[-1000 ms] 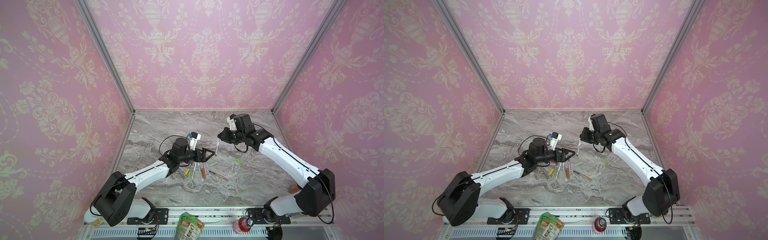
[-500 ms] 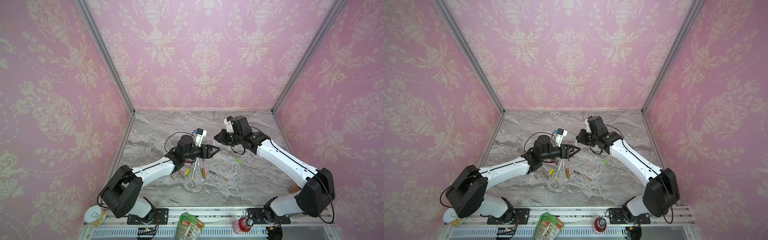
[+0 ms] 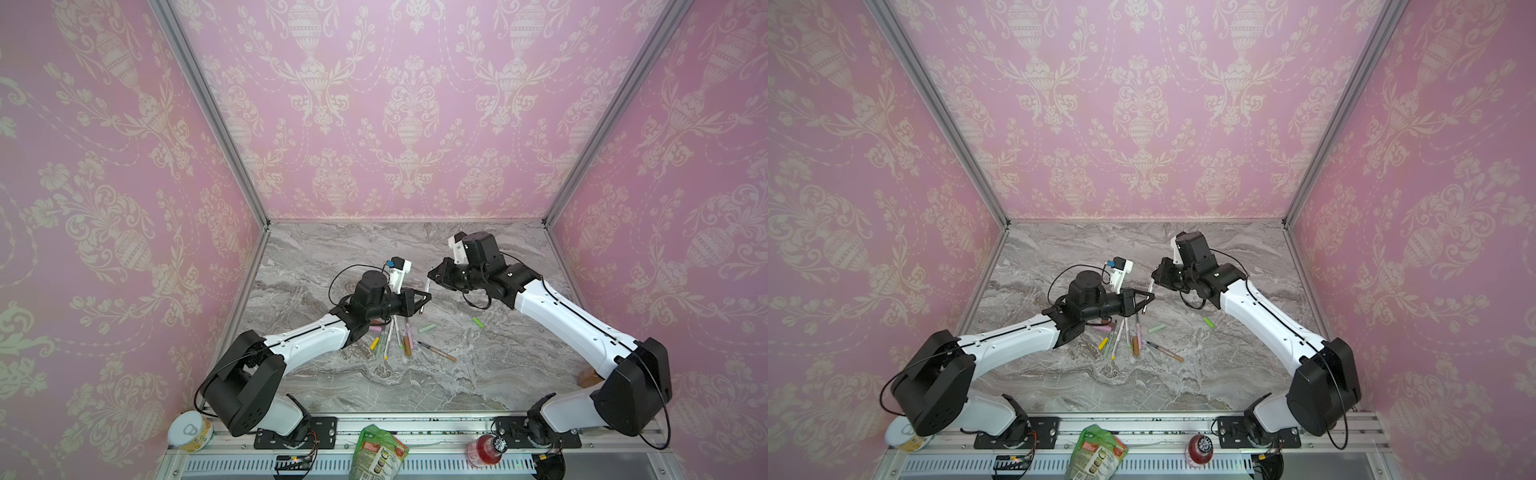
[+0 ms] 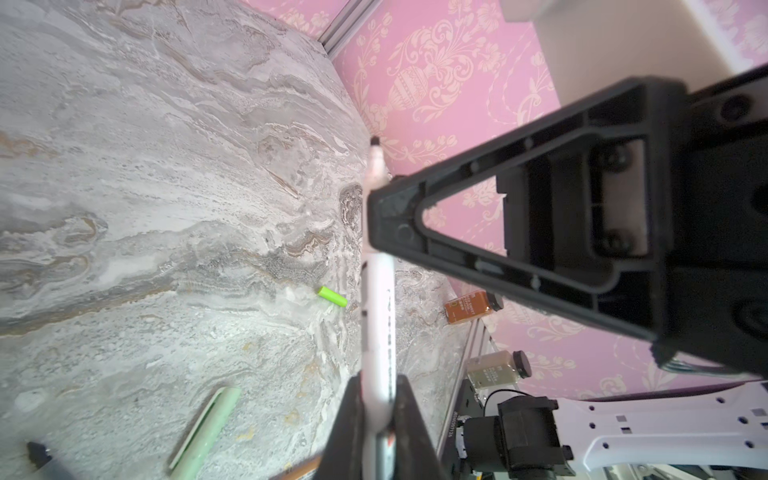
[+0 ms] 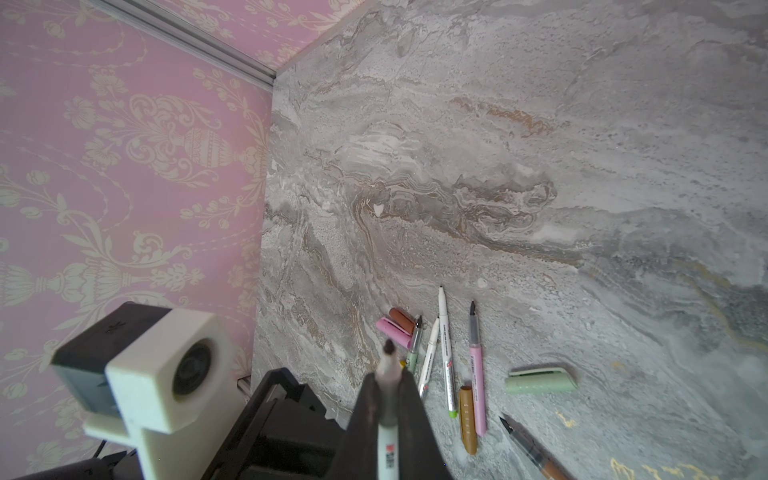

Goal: Insert the pens into the pen caps
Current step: 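Bring the white pen to the left gripper and grasp it with the left gripper, then move the right gripper to the orange-brown cap while the left holds the pen upright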

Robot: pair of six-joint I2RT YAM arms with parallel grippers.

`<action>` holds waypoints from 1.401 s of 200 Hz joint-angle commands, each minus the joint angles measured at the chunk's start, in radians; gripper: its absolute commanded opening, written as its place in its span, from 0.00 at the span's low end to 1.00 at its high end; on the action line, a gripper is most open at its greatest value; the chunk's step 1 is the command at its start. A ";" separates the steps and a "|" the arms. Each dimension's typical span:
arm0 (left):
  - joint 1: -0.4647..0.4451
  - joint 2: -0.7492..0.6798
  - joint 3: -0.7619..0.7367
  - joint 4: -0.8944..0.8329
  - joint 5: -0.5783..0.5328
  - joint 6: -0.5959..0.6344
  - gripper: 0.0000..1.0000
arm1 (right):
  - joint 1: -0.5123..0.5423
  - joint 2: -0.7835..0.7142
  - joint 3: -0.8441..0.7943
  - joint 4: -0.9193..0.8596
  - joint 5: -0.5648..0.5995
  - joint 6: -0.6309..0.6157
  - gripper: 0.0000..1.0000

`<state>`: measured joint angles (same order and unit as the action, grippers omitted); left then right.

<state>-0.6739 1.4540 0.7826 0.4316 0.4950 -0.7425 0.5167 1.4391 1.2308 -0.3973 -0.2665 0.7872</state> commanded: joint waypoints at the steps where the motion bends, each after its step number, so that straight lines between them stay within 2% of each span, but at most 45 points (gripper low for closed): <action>1: -0.006 -0.061 -0.005 -0.069 -0.065 0.067 0.00 | 0.007 -0.022 0.002 -0.004 0.010 -0.008 0.02; 15: -0.005 -0.091 -0.007 -0.127 -0.094 0.099 0.00 | 0.008 -0.016 0.013 -0.016 0.005 -0.023 0.10; 33: -0.004 -0.151 -0.001 -0.264 -0.164 0.153 0.00 | 0.016 -0.003 0.041 -0.055 0.006 -0.063 0.29; 51: -0.004 -0.240 -0.002 -0.440 -0.309 0.209 0.00 | 0.035 0.020 0.079 -0.105 0.013 -0.126 0.38; 74: 0.004 -0.375 -0.003 -0.707 -0.611 0.233 0.00 | 0.065 0.078 0.138 -0.181 0.027 -0.217 0.42; 91: 0.013 -0.489 -0.035 -0.823 -0.809 0.229 0.00 | 0.094 0.157 0.206 -0.253 0.030 -0.266 0.42; 107: 0.024 -0.603 -0.096 -0.868 -0.932 0.227 0.00 | 0.132 0.244 0.285 -0.306 0.002 -0.297 0.43; 119: 0.029 -0.687 -0.131 -0.872 -0.981 0.226 0.00 | 0.169 0.310 0.333 -0.323 -0.014 -0.318 0.45; 142: 0.033 -0.812 -0.187 -0.848 -1.010 0.224 0.00 | 0.231 0.451 0.444 -0.366 -0.042 -0.379 0.47; 165: 0.036 -0.865 -0.214 -0.861 -0.990 0.213 0.00 | 0.282 0.601 0.573 -0.466 -0.023 -0.481 0.47; 198: 0.034 -0.885 -0.227 -0.909 -0.941 0.178 0.00 | 0.329 0.785 0.755 -0.600 0.090 -0.613 0.45; 243: 0.037 -0.896 -0.243 -0.914 -0.918 0.173 0.00 | 0.341 0.897 0.862 -0.647 0.151 -0.665 0.40; 280: 0.044 -0.880 -0.244 -0.888 -0.917 0.189 0.00 | 0.341 0.935 0.875 -0.660 0.188 -0.688 0.39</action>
<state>-0.6430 0.5694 0.5507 -0.4545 -0.4320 -0.5507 0.8589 2.3508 2.0769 -1.0088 -0.1268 0.1455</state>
